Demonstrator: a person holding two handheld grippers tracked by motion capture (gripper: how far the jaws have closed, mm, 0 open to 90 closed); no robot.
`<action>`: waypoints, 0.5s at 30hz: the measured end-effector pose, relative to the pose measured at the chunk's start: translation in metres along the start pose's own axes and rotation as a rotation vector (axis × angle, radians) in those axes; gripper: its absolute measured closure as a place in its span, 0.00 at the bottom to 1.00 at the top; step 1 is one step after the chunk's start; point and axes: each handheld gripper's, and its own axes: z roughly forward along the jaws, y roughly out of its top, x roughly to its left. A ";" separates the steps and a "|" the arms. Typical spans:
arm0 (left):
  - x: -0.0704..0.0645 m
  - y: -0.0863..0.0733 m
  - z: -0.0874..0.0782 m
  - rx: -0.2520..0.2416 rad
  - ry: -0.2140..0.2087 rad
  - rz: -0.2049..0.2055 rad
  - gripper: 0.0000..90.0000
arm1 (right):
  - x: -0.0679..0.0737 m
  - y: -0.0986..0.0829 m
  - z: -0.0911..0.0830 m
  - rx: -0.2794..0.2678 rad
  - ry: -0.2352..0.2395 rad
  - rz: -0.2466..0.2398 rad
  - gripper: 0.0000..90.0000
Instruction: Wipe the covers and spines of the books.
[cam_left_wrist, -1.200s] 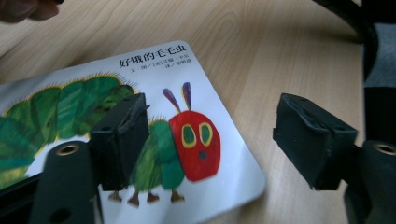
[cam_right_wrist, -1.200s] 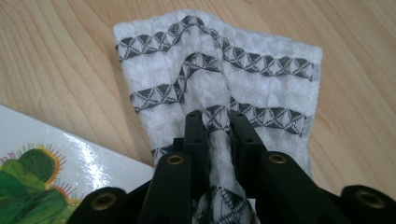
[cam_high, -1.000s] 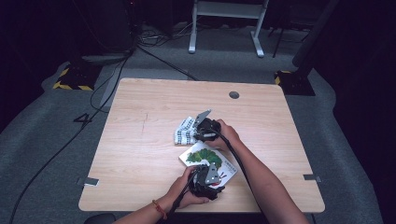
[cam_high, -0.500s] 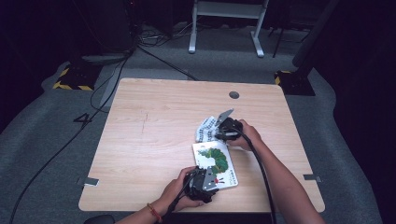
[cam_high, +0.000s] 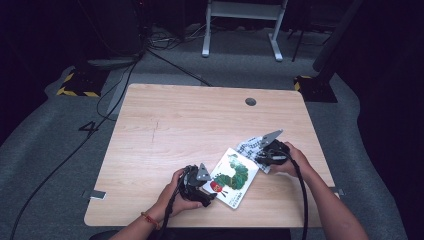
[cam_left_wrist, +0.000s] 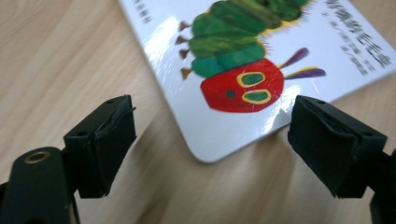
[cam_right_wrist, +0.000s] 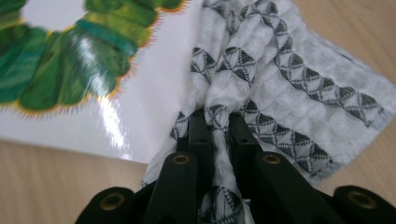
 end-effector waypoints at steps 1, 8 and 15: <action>0.007 0.000 -0.001 0.003 0.017 -0.015 0.17 | 0.003 -0.009 -0.006 0.003 0.040 -0.017 0.93; 0.029 0.008 -0.004 0.005 0.132 -0.001 0.18 | 0.009 -0.021 -0.014 0.025 0.175 -0.071 0.92; 0.032 0.011 0.005 -0.041 0.008 -0.067 0.23 | 0.016 -0.020 -0.011 -0.009 0.152 -0.046 0.92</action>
